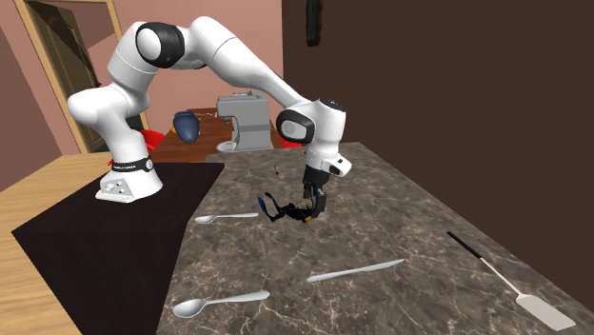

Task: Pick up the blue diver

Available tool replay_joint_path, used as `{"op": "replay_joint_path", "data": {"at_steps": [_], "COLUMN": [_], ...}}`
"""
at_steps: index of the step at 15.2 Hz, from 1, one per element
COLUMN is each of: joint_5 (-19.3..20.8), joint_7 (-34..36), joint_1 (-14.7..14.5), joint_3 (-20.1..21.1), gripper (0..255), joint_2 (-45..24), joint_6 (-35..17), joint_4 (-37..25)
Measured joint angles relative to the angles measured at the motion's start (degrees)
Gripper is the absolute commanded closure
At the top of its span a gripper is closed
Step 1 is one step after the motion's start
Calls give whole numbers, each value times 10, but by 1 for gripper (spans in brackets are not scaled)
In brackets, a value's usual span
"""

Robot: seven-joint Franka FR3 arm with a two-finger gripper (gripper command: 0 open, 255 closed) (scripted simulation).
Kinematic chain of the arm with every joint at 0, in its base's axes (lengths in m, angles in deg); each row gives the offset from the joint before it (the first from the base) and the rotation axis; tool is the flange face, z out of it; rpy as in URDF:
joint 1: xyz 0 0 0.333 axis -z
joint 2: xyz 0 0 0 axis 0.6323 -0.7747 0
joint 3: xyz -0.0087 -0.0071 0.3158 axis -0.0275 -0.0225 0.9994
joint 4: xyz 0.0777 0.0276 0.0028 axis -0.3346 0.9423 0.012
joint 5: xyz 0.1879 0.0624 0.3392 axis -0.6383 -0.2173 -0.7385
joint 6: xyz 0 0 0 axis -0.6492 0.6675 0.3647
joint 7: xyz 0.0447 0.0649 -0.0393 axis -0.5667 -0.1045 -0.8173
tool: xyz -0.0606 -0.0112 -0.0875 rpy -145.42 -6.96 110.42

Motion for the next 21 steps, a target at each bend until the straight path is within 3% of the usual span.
{"op": "replay_joint_path", "data": {"at_steps": [3,4,14,21], "joint_5": [-2,-2,-2,1], "joint_7": [-1,-1,-1,0], "joint_1": [1,2,1,0], "joint_3": [2,2,2,-1], "gripper": [0,255,255,255], "joint_2": [-18,-20,-21,9], "joint_6": [-11,-12,-14,14], "joint_4": [-7,-7,-8,-4]}}
